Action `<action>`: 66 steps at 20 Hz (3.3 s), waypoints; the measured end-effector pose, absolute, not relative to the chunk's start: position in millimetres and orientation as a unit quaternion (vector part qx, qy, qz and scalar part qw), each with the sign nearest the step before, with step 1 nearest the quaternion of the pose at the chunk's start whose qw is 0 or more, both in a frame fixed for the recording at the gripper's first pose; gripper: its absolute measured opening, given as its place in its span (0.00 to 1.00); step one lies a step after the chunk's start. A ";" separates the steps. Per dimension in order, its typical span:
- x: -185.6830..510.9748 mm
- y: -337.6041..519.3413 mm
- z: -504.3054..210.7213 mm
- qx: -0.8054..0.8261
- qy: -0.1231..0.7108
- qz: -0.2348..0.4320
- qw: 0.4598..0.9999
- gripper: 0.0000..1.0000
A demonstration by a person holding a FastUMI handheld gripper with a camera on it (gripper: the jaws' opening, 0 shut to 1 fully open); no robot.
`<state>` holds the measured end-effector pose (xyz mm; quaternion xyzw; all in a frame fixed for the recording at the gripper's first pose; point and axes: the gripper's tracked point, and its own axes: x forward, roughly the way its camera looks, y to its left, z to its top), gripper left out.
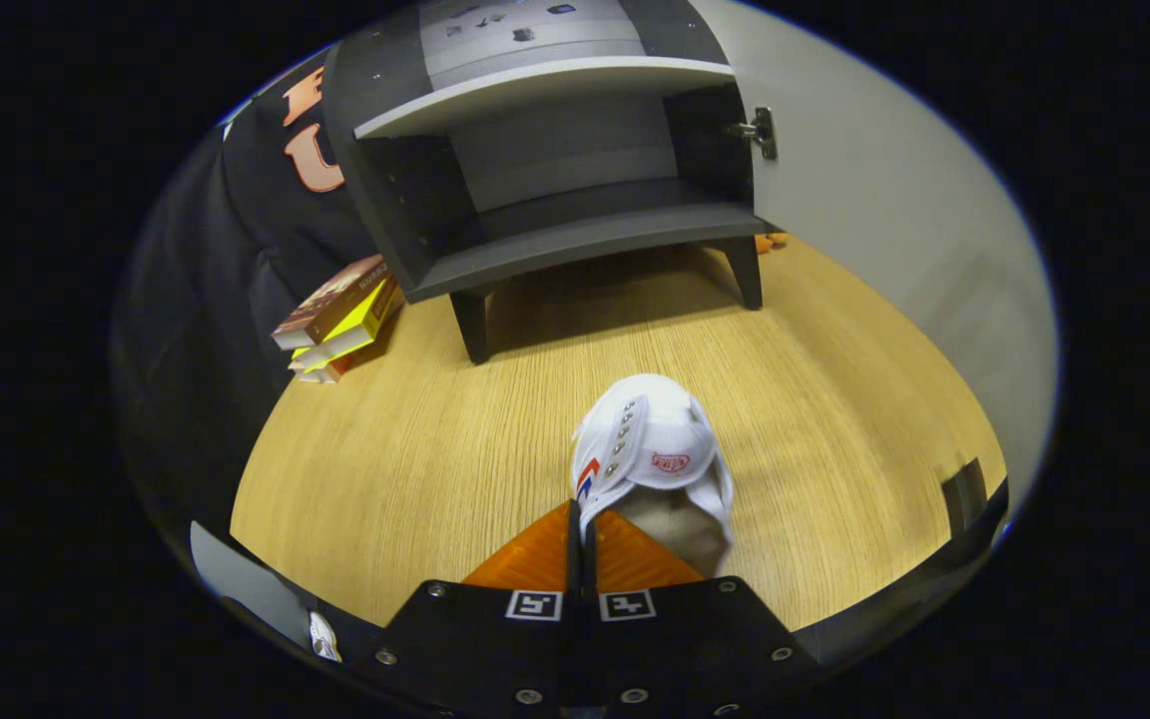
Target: Open the shoe cabinet door, grab the shoes and put them into the shoe cabinet, then close the shoe cabinet door.
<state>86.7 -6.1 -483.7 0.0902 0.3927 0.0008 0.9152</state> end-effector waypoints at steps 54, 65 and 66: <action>393.9 -5.0 -121.0 0.045 0.066 0.045 0.996 0.61; 159.6 5.8 -39.5 0.005 -0.008 -0.001 1.000 0.93; 142.7 6.3 -41.0 0.000 -0.005 -0.006 1.000 0.93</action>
